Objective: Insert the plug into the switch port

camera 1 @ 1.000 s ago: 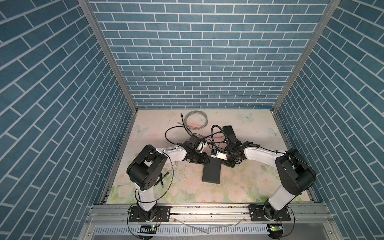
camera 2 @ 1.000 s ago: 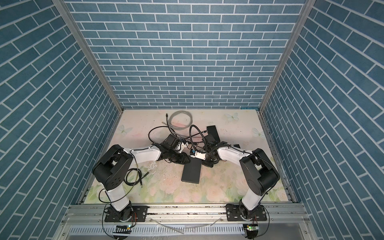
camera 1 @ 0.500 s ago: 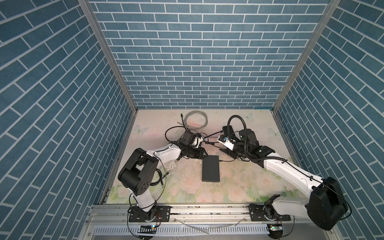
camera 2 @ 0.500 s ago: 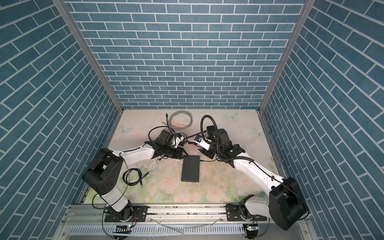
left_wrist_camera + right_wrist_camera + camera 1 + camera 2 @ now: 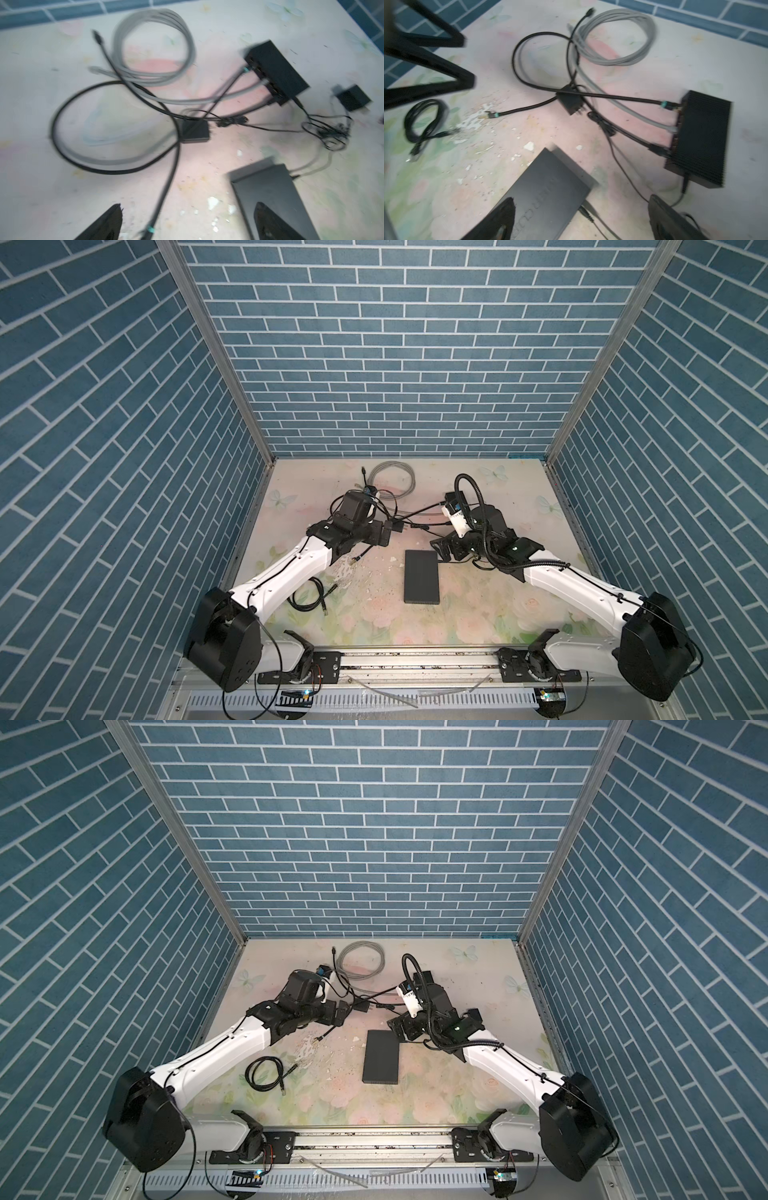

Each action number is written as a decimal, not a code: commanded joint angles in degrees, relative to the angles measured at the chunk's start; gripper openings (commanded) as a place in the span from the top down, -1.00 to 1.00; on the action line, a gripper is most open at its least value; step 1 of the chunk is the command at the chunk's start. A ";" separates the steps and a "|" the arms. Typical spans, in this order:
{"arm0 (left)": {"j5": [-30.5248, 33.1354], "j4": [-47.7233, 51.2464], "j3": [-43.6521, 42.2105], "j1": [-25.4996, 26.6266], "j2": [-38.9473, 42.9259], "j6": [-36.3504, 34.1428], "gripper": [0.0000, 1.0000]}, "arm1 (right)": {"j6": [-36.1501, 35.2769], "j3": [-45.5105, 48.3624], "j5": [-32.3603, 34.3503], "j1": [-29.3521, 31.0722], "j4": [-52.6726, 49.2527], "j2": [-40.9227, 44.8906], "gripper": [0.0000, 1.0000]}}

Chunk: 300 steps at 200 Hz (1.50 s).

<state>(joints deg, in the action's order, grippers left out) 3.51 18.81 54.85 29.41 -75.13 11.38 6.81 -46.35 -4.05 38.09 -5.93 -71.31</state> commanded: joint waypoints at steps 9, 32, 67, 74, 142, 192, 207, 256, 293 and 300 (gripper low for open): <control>8.16 5.17 -3.09 -3.88 3.22 -1.70 -0.93 | 6.43 1.75 9.84 -0.91 6.13 4.92 -0.98; 5.68 12.28 -5.42 -4.97 4.51 -0.53 -0.55 | 8.24 1.83 6.92 -0.91 4.16 4.13 -0.80; 0.89 21.13 -10.35 -4.09 6.07 7.54 -0.08 | 11.38 0.29 7.07 -0.93 -0.72 0.51 -0.69; 0.94 21.20 -12.28 -3.29 6.99 10.32 -0.08 | 11.60 -0.16 6.64 -0.91 -1.28 -0.13 -0.67; 5.48 19.45 -21.41 -1.20 8.35 16.73 -0.17 | 12.57 -2.19 3.40 -0.47 -2.41 -1.00 -0.60; 4.84 14.96 -20.53 -1.20 2.72 15.57 0.06 | 13.58 -2.68 3.22 -0.40 -3.26 0.03 -0.51; 5.25 14.58 -19.48 -1.15 0.70 15.21 0.10 | 13.59 -3.28 2.60 -0.38 -4.23 -0.25 -0.47; -0.87 12.17 -15.82 -0.70 -7.43 12.40 0.68 | 13.19 -3.40 2.64 -0.38 -5.33 0.44 -0.39; -1.81 9.50 -8.04 5.13 -13.89 8.50 0.71 | 12.53 -3.74 2.56 -0.38 -7.14 -0.29 -0.39; -2.34 9.31 -5.76 6.55 -15.92 6.78 0.71 | 12.70 -3.88 2.34 -0.42 -7.64 -0.62 -0.39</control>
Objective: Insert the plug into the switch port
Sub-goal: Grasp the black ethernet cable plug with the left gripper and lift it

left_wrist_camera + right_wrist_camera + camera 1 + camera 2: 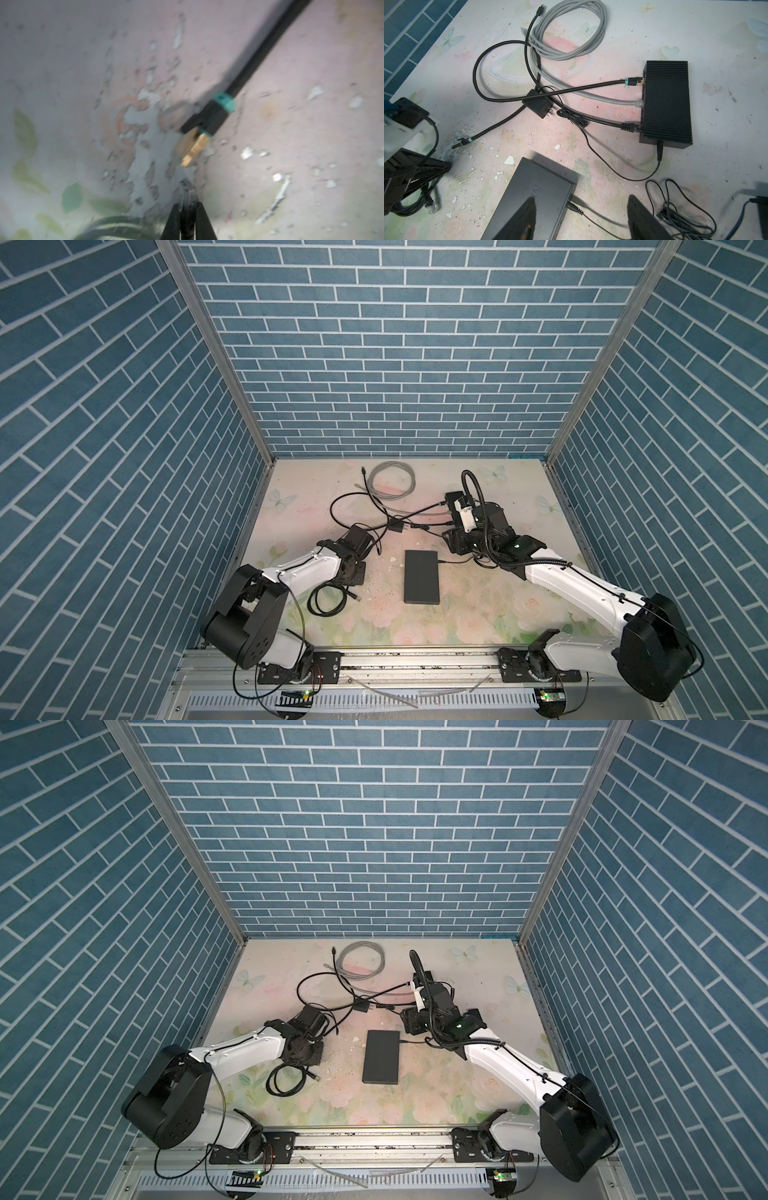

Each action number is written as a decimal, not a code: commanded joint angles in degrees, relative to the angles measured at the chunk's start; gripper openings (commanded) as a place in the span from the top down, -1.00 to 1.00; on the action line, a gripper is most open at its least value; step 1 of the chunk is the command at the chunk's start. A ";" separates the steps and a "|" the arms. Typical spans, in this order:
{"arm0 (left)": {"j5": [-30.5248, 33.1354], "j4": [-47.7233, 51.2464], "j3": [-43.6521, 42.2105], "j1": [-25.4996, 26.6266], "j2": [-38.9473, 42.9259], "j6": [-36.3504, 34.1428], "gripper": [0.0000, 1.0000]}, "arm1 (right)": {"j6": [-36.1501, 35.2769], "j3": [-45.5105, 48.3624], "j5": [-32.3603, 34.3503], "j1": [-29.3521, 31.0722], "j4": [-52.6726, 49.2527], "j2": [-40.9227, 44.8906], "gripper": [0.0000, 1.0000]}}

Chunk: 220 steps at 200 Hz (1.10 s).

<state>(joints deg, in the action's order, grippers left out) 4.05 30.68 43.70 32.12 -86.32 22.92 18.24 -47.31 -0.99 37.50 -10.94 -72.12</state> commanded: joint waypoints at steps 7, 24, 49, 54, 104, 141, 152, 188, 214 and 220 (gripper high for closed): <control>-3.17 -2.70 7.70 5.26 -6.80 -6.31 0.71 | 1.40 -2.96 -0.60 0.15 -2.94 -0.03 -0.39; -4.54 -2.09 12.85 7.95 -11.37 -10.00 0.70 | 2.42 -2.96 0.23 -0.09 -3.68 -0.39 -0.39; -6.86 1.36 15.95 8.92 -14.07 -14.89 0.52 | 4.19 -3.23 3.12 -1.30 -5.83 -0.27 -0.39; -7.18 1.56 15.54 8.88 -13.63 -15.77 0.42 | 4.54 -3.17 3.43 -1.78 -6.21 -0.14 -0.40; -11.73 7.37 16.65 4.63 -7.12 -24.68 -0.08 | 7.44 -2.84 -1.31 -5.23 -6.65 -1.30 -0.34; -10.81 15.67 18.49 4.93 -4.96 -29.83 0.00 | 8.74 -2.61 -1.59 -5.22 -6.32 -1.09 -0.29; -10.95 15.66 17.23 4.98 -3.87 -32.68 0.01 | 8.59 -2.46 -1.12 -5.23 -6.54 -0.57 -0.28; -13.12 16.98 19.70 4.97 -7.29 -39.42 0.17 | 8.64 -3.02 -1.42 -5.24 -6.99 -0.82 -0.28; -15.35 16.25 21.34 5.00 -11.54 -39.27 0.22 | 8.74 -3.71 -1.82 -5.26 -7.63 -0.75 -0.27; -15.39 15.61 21.19 4.97 -12.08 -39.19 0.23 | 8.74 -3.85 -1.83 -5.21 -7.85 -0.58 -0.26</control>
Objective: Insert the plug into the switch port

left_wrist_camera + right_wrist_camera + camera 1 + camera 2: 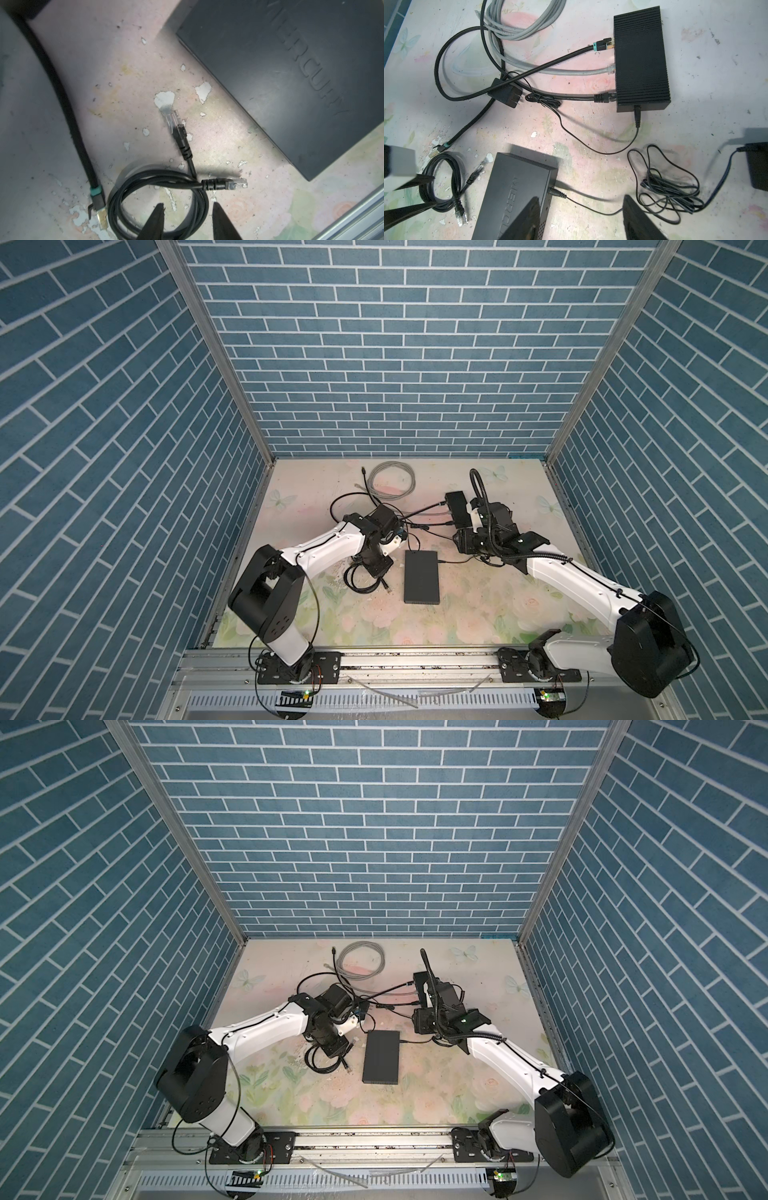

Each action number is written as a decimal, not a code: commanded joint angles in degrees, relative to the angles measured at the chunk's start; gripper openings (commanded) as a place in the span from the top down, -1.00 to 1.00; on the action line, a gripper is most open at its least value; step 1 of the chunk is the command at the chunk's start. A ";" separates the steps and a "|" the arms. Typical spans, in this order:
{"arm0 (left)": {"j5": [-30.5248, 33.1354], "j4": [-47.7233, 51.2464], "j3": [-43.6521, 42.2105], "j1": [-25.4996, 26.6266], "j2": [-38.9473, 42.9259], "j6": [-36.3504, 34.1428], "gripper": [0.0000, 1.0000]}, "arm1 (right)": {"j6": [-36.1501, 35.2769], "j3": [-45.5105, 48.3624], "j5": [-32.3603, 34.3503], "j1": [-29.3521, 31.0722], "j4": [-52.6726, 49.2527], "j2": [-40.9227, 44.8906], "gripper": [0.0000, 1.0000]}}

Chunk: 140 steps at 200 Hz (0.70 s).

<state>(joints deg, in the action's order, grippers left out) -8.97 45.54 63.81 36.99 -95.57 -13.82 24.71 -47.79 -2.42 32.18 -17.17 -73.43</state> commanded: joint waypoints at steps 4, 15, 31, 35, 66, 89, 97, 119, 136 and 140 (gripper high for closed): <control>-2.43 0.24 0.93 0.10 -3.09 -2.56 0.22 | 2.31 -3.51 -0.48 0.06 -1.79 0.74 -0.26; -3.31 -0.55 1.03 0.10 -3.93 -2.32 0.23 | 2.34 -3.54 -0.69 0.02 -1.82 0.96 -0.26; -2.70 -1.78 1.23 0.10 -5.10 -1.27 0.25 | 2.49 -3.21 -0.88 0.01 -1.62 1.16 -0.26; -2.68 -2.17 1.31 0.05 -5.50 -0.94 0.26 | 2.53 -3.11 -0.94 0.07 -1.48 1.18 -0.26; -3.13 -4.84 1.67 0.01 -7.47 0.99 0.32 | 2.69 -2.44 -1.74 0.06 -0.54 1.00 -0.24; -3.34 -5.54 2.22 0.01 -8.34 1.13 0.33 | 2.71 -2.31 -2.24 0.07 0.01 0.70 -0.23; -3.07 -5.39 2.52 0.02 -8.74 1.36 0.33 | 2.78 -2.23 -2.24 0.07 0.25 0.57 -0.23; -3.70 -6.44 2.34 0.01 -8.17 1.87 0.36 | 3.06 -1.98 -2.24 0.07 0.98 0.21 -0.23; -3.66 -5.99 2.23 0.01 -8.77 1.87 0.38 | 3.31 -1.70 -3.95 0.08 1.42 -0.06 -0.21; -3.48 -5.35 2.40 0.02 -9.24 1.95 0.39 | 3.39 -1.69 -4.04 0.08 1.55 -0.09 -0.20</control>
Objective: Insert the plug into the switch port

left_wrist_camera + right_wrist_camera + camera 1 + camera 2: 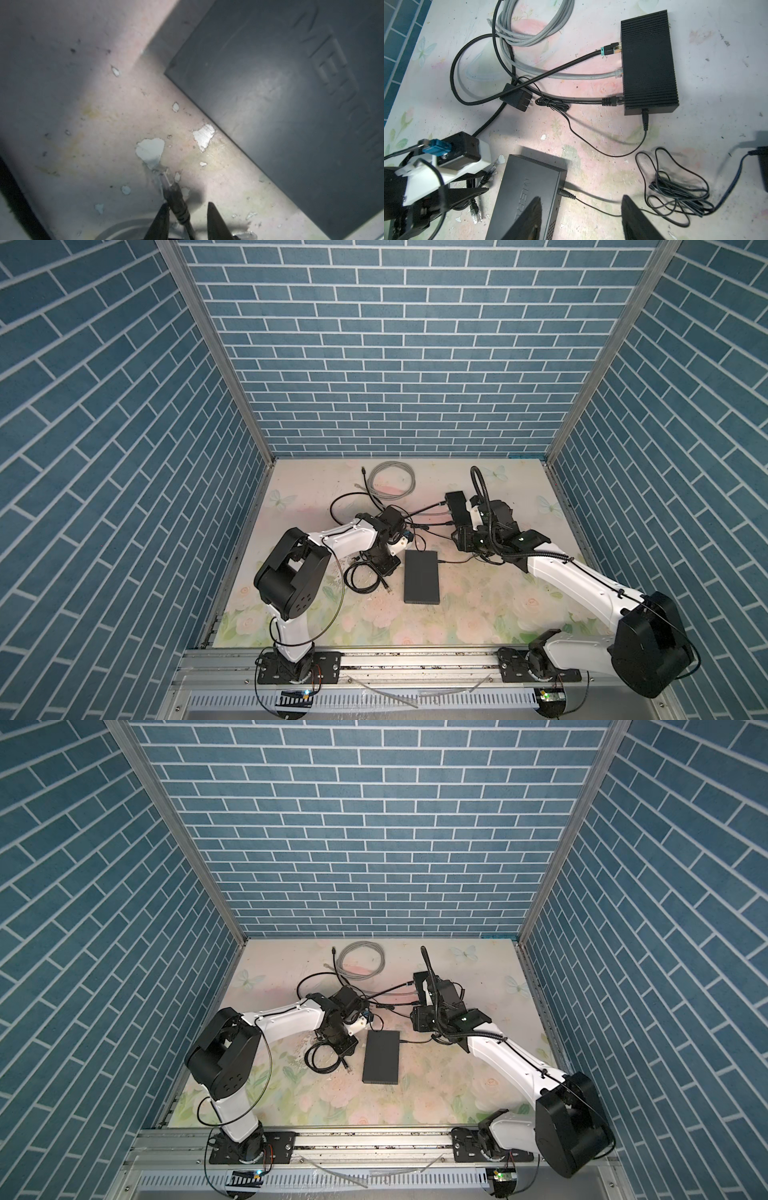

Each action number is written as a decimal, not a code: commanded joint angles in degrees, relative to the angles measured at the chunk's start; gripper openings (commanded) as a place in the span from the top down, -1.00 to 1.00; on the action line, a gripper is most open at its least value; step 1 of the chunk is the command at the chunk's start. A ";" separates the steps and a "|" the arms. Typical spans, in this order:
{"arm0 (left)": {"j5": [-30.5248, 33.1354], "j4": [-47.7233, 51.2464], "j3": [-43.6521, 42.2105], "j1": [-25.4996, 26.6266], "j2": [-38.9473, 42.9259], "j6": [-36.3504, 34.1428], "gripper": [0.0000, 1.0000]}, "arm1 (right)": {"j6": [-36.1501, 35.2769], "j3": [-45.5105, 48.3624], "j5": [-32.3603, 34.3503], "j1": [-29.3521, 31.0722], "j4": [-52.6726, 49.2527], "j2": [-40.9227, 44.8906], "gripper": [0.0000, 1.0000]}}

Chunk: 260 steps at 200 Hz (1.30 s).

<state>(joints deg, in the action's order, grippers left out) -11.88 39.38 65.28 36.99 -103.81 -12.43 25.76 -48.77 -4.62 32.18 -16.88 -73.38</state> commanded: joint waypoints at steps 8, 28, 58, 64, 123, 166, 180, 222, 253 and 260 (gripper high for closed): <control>-0.26 1.82 1.15 0.02 -1.92 0.72 0.43 | 2.37 -0.62 -2.05 0.02 1.40 -0.22 -0.20; -1.21 3.18 1.14 -0.03 -3.64 2.20 0.54 | 2.28 -0.83 -2.35 0.07 1.30 -0.37 -0.18; -0.49 1.97 0.98 -0.06 -4.01 2.51 0.69 | 2.87 -1.67 -4.93 0.09 0.62 -0.27 -0.14; -0.43 1.64 1.16 -0.08 -3.67 2.28 0.72 | 3.42 -1.68 -6.13 0.16 0.85 -0.35 -0.13; -4.26 -3.01 2.97 -0.90 2.47 -4.10 0.85 | 26.53 8.53 -15.77 3.23 18.94 -2.16 -0.05; -9.88 -5.91 2.85 -0.87 5.60 -5.41 0.85 | 40.16 18.38 -15.73 5.95 43.46 -5.74 -0.05; -11.15 -6.70 2.38 -0.87 6.46 -5.83 0.85 | 41.45 18.26 -17.45 6.58 47.88 -8.22 -0.05; -11.53 -6.69 1.35 -0.87 8.18 -6.80 0.84 | 43.94 14.88 -17.11 9.45 51.93 -13.24 -0.04; -11.59 -6.70 0.99 -0.87 8.46 -6.91 0.84 | 46.53 14.10 -16.56 9.90 56.59 -16.69 0.03; -11.52 -6.62 0.99 -0.87 8.36 -6.91 0.84 | 47.17 14.12 -16.51 10.05 57.87 -17.31 0.05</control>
<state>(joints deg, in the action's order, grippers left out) -22.41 32.64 66.81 36.34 -96.84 -18.26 67.99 -32.60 -21.30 41.78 33.89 -88.79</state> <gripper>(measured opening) 0.115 0.488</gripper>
